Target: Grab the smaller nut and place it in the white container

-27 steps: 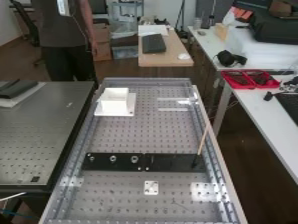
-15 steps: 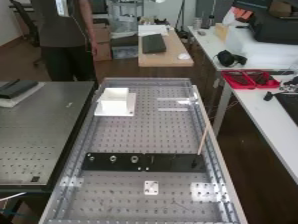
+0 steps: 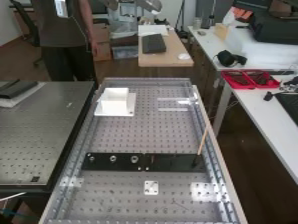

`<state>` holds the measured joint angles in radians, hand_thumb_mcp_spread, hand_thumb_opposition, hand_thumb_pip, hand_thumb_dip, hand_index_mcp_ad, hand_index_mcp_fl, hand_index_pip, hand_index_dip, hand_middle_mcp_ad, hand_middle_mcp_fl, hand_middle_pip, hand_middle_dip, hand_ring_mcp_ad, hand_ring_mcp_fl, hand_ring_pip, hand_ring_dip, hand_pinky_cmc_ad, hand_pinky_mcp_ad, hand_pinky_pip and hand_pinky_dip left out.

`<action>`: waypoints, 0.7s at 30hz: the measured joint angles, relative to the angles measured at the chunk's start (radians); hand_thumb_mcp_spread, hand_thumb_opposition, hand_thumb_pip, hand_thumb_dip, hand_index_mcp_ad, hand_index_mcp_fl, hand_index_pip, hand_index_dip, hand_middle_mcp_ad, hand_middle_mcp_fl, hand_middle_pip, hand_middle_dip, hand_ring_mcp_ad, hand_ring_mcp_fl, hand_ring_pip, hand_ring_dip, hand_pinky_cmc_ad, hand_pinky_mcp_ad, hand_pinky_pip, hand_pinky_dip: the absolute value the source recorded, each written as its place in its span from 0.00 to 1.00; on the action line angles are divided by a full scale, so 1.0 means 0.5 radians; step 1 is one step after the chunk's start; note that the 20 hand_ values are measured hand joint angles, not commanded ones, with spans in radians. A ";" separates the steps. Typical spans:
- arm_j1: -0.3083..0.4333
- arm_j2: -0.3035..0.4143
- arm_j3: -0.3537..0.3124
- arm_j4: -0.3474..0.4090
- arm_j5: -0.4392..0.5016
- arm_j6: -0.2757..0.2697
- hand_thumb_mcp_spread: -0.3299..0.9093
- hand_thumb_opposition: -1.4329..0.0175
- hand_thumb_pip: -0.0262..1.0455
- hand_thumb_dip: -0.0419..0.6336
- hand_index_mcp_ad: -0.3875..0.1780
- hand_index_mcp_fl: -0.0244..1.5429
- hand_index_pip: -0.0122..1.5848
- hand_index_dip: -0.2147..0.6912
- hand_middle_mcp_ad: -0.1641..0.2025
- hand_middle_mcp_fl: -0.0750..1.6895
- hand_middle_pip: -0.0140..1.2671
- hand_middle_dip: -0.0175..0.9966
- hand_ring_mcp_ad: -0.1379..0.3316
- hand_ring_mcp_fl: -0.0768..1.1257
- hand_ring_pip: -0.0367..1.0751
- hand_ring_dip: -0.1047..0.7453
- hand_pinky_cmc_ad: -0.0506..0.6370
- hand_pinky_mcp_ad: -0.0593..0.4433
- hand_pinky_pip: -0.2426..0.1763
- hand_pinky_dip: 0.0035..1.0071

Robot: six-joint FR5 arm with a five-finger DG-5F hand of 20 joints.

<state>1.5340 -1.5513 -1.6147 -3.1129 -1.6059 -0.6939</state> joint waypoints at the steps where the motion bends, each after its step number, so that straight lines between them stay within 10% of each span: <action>1: -0.001 0.000 -0.005 0.002 -0.001 0.000 0.47 0.51 0.32 0.12 0.59 0.03 0.05 0.54 0.61 0.06 0.10 0.29 0.63 0.07 0.10 0.26 0.77 0.80 0.30 0.45; 21: -0.033 -0.021 -0.110 0.114 -0.088 -0.008 0.47 0.50 0.39 0.13 0.58 0.03 0.05 0.55 0.65 0.07 0.11 0.30 0.63 0.07 0.11 0.26 0.79 0.84 0.28 0.51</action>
<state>1.5176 -1.5617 -1.6697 -3.0557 -1.6498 -0.6980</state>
